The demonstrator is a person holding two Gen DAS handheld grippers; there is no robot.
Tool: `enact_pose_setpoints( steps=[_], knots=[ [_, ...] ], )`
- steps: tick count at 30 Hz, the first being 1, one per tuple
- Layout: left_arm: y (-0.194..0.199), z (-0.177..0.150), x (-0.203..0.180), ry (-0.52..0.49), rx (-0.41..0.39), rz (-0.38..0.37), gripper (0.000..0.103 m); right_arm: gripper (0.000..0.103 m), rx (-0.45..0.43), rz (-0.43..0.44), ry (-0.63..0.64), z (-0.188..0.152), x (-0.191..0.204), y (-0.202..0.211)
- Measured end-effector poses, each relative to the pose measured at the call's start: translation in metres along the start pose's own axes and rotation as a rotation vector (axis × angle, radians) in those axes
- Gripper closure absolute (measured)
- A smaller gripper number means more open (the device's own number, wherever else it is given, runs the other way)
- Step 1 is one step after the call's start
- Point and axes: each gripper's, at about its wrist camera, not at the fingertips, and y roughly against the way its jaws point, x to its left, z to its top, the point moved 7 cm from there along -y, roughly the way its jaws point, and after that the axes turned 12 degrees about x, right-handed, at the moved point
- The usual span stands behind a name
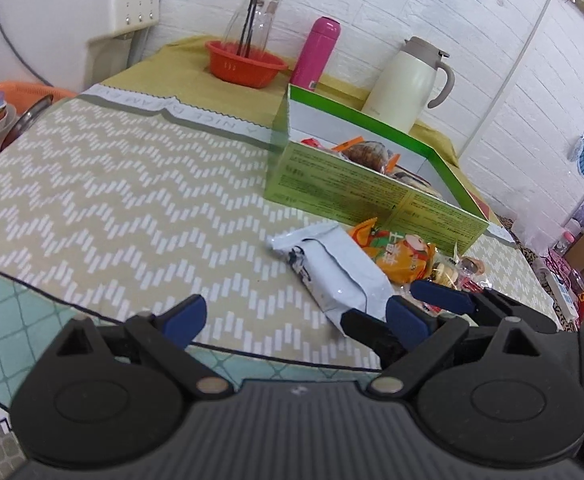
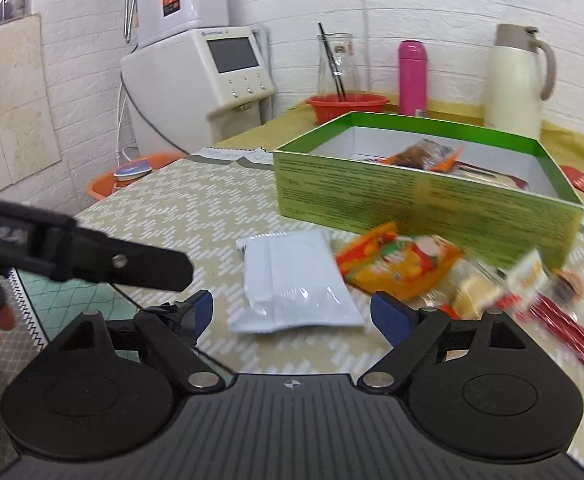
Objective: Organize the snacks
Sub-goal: 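Move the right tool back and grasp the white foil packet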
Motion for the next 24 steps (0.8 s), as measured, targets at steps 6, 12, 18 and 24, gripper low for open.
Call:
enact_pose_setpoints(
  steps=[6,12,18,24],
  knots=[
    [0.000,-0.001,0.004,-0.009,0.014,-0.024,0.008,0.000,0.045,-0.017,-0.028,-0.003,-0.007,-0.015],
    [-0.017,-0.003,-0.012,-0.049,0.073,-0.100,0.008,0.003,0.065,0.007,0.046,-0.033,-0.006,0.017],
    [-0.042,-0.004,-0.044,-0.140,0.127,-0.143,0.008,0.000,0.080,-0.014,0.068,-0.066,-0.015,0.055],
    [-0.056,-0.010,-0.065,-0.205,0.167,-0.180,0.014,0.000,0.070,-0.096,-0.021,-0.084,-0.026,0.074]
  ],
)
